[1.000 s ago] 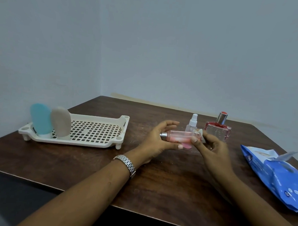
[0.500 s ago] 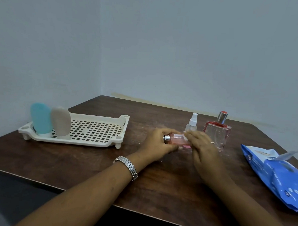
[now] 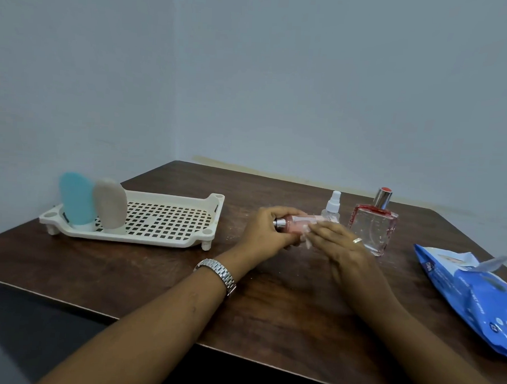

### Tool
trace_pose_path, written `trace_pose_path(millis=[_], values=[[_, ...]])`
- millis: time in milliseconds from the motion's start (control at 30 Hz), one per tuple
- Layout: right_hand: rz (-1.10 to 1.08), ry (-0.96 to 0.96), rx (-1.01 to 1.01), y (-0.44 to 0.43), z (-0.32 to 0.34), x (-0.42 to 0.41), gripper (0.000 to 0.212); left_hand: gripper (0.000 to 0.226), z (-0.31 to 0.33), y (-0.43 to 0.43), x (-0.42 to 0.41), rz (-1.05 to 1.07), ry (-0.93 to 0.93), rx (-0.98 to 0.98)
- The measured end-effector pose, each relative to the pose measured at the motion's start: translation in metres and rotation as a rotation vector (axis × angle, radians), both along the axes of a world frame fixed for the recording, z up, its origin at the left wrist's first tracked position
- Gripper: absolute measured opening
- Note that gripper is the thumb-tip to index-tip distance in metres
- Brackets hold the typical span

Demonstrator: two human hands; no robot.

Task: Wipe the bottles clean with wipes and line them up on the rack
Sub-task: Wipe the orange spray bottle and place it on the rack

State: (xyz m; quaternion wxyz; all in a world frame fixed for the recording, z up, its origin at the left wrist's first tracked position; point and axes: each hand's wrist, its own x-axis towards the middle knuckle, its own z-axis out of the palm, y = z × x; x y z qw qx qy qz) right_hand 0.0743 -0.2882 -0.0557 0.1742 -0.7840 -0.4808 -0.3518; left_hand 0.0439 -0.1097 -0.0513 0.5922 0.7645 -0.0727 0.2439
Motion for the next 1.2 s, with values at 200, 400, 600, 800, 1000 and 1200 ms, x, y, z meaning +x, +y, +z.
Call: trace_pose_path(millis=[200,400,600,800,1000,1200], values=[[-0.157,0.100,0.176,-0.006,0.005,0.006,0.056,0.042,0.002,0.001,-0.003,-0.006,0.058,-0.037],[-0.158,0.034,0.078,0.001,-0.002,0.003,0.059,0.040,0.000,-0.002,-0.002,-0.008,0.032,0.039],[-0.029,0.002,-0.029,0.010,0.001,-0.006,0.046,0.039,-0.007,-0.004,0.002,0.007,-0.064,0.225],[-0.100,0.115,0.075,0.005,0.002,-0.003,0.044,0.050,-0.005,-0.004,0.002,0.047,-0.139,0.374],[-0.152,0.429,0.221,-0.004,0.007,0.005,0.037,0.048,-0.003,0.000,0.001,0.088,-0.189,0.433],[-0.151,0.498,0.165,-0.004,0.008,0.005,0.050,0.087,0.001,0.001,-0.003,0.058,-0.149,0.376]])
